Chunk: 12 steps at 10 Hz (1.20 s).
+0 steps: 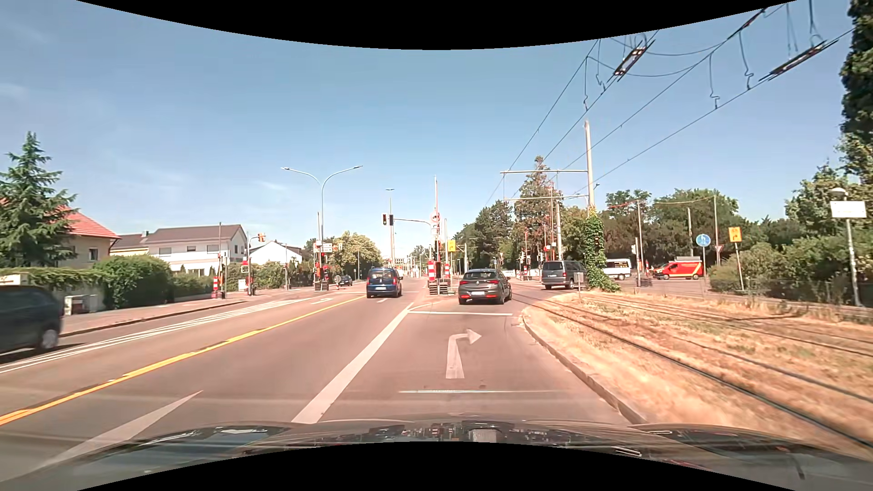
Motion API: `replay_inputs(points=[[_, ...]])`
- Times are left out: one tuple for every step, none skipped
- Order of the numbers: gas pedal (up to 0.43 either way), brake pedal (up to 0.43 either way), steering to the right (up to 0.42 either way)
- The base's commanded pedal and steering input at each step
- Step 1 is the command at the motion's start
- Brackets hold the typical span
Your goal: Follow the waypoints while adhering to traffic rules and regulations
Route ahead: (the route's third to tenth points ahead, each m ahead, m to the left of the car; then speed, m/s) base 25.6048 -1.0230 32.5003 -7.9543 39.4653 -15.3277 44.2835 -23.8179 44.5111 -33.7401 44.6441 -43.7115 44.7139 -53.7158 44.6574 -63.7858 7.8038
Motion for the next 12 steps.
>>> replay_inputs(points=[[0.028, 0.000, -0.011], [0.028, 0.000, -0.010], [0.028, 0.000, -0.010], [0.028, 0.000, -0.010], [0.028, 0.000, -0.009], [0.028, 0.000, -0.001], [0.028, 0.000, 0.015], [0.028, 0.000, 0.028], [0.028, 0.000, 0.041], [0.028, 0.000, 0.052], [0.028, 0.000, 0.060], [0.028, 0.000, 0.076]])
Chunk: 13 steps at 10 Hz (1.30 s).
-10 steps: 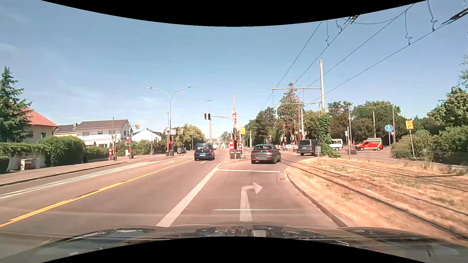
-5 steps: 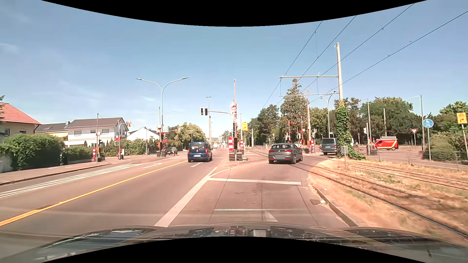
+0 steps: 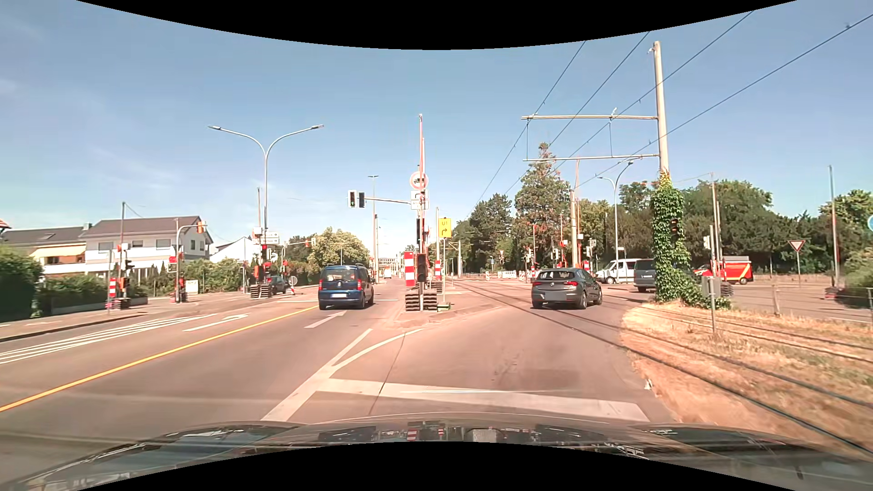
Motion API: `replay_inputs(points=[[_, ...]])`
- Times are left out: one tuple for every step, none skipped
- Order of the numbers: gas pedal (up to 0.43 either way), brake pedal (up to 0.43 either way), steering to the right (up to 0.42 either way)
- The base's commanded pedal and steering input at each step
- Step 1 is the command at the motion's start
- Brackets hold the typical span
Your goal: Follow the waypoints while adhering to traffic rules and regulations
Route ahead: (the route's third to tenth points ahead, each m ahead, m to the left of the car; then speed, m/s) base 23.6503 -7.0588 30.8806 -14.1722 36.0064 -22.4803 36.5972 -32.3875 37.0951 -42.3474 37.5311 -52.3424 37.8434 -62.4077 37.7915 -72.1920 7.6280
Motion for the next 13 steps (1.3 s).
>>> replay_inputs(points=[[0.028, 0.000, 0.093], [0.028, 0.000, 0.105], [0.039, 0.000, 0.115], [0.039, 0.000, 0.123], [0.039, 0.000, 0.132], [0.039, 0.000, 0.141], [0.039, 0.000, 0.148], [0.039, 0.000, 0.150], [0.039, 0.000, 0.150], [0.039, 0.000, 0.150], [0.039, 0.000, 0.150], [0.039, 0.000, 0.150], [0.039, 0.000, 0.151]])
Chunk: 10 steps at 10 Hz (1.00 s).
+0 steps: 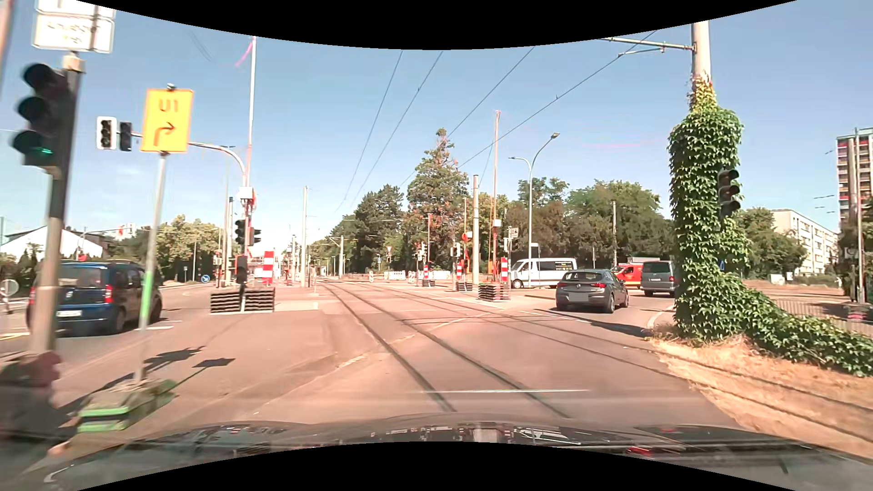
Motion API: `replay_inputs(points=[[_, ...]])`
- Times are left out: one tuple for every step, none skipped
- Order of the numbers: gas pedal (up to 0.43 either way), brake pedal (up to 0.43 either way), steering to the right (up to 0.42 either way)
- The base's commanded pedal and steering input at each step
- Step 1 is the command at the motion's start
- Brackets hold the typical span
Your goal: Follow the waypoints while adhering to traffic rules and regulations
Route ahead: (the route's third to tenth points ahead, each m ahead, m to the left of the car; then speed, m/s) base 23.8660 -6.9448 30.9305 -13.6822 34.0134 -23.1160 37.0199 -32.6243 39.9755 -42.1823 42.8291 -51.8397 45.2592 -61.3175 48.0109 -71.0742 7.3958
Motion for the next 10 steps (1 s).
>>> replay_inputs(points=[[0.039, 0.000, 0.152], [0.039, 0.000, 0.152], [0.039, 0.000, 0.152], [0.039, 0.000, 0.154], [0.039, 0.000, 0.155], [0.039, 0.000, 0.156], [0.039, 0.000, 0.156], [0.028, 0.000, 0.156], [0.028, 0.000, 0.156], [0.028, 0.000, 0.156]])
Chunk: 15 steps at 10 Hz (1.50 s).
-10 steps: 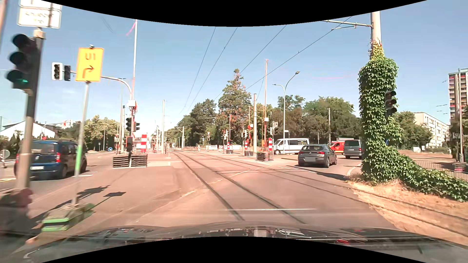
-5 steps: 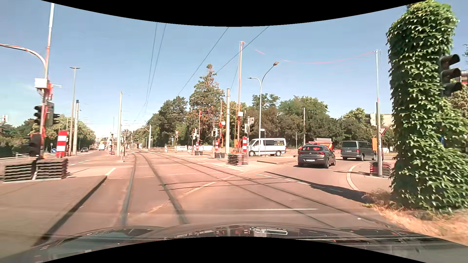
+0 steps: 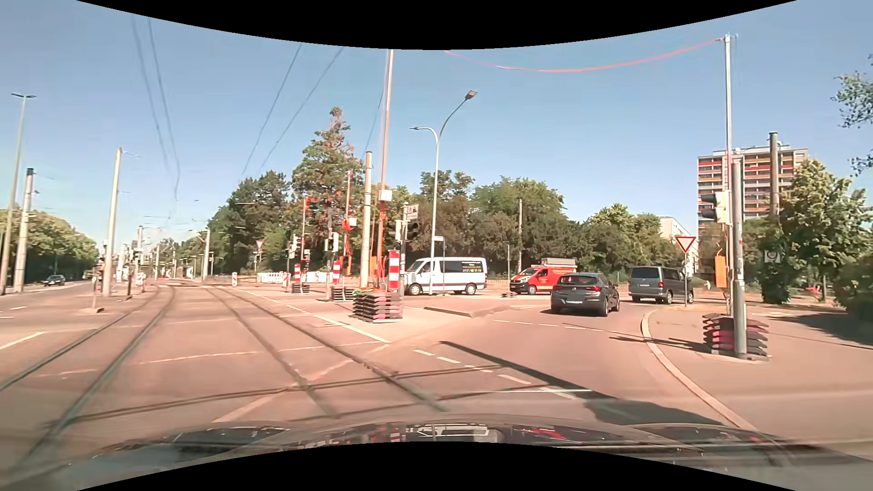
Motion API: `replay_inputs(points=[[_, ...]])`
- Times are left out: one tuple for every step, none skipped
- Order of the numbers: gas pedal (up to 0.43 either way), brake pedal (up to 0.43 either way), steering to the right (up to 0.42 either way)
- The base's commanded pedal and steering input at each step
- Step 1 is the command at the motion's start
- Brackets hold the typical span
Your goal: Follow the waypoints while adhering to traffic rules and regulations
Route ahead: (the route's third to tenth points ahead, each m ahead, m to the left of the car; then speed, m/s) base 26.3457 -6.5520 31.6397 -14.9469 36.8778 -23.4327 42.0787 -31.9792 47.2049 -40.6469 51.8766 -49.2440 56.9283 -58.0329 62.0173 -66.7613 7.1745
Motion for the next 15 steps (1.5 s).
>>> replay_inputs(points=[[0.028, 0.000, 0.157], [0.028, 0.000, 0.157], [0.020, 0.000, 0.156], [0.020, 0.000, 0.153], [0.020, 0.000, 0.151], [0.020, 0.000, 0.149], [0.020, 0.000, 0.149], [0.020, 0.000, 0.149], [0.020, 0.000, 0.149], [0.020, 0.000, 0.149], [0.020, 0.000, 0.146], [0.020, 0.000, 0.142], [0.020, 0.000, 0.140], [0.020, 0.000, 0.139], [0.020, 0.000, 0.139]])
